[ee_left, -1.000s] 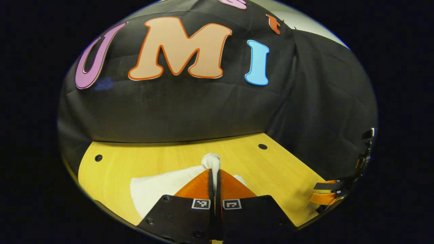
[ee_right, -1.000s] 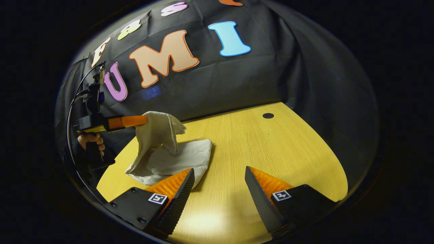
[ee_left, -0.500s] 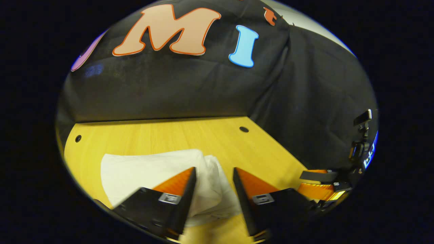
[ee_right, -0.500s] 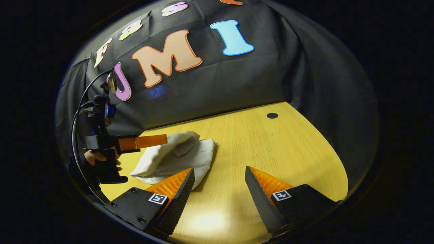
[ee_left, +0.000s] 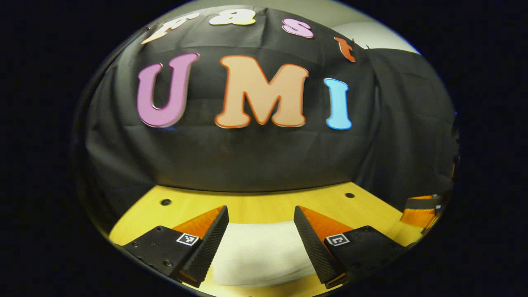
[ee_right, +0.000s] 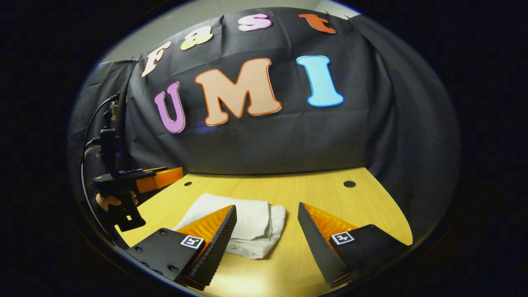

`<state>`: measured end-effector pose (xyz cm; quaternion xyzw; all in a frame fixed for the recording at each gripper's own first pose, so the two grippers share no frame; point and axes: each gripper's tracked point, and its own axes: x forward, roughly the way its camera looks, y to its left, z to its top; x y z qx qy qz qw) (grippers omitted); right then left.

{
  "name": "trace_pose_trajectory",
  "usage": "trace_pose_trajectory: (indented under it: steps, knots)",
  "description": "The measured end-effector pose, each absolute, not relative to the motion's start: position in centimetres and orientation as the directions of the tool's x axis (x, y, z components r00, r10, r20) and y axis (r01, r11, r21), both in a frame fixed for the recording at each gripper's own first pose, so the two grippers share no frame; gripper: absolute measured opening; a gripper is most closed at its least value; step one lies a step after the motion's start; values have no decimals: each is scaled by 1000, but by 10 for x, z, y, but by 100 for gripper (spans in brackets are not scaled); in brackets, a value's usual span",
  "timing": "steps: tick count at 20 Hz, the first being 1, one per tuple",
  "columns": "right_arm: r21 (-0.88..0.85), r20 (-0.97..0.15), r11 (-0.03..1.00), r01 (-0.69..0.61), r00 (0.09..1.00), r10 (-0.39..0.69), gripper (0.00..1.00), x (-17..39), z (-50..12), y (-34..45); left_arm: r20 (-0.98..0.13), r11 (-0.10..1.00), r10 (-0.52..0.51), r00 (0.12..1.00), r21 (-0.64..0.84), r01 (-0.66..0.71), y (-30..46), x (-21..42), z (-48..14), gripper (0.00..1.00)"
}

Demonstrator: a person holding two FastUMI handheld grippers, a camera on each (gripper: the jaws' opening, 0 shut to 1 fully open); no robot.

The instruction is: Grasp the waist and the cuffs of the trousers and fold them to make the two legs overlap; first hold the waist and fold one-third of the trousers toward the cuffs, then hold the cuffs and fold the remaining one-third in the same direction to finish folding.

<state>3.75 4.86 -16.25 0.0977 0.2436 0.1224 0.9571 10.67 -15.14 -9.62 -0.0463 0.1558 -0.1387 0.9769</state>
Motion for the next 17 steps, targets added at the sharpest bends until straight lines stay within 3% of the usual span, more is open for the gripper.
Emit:
trace_pose_trajectory:
  steps: [7, 8, 9, 17]
  knots:
    - [231, -300, 958, -169, 924, 236, 96, 72, -104, 100, -236, 992, -124, 964, -35, 119, -38, 94, -65, 95]
    - [230, -300, 957, -174, 923, 240, 91, 73, -102, 107, -228, 994, -105, 968, -33, 100, -25, 93, -62, 95]
    - [230, -301, 956, -179, 922, 245, 96, 72, -100, 113, -222, 996, -88, 971, -31, 84, -15, 92, -59, 95]
    - [171, -238, 972, -164, 950, 202, 96, 69, -76, 124, -179, 999, -39, 983, -16, 36, 25, 88, -44, 95]
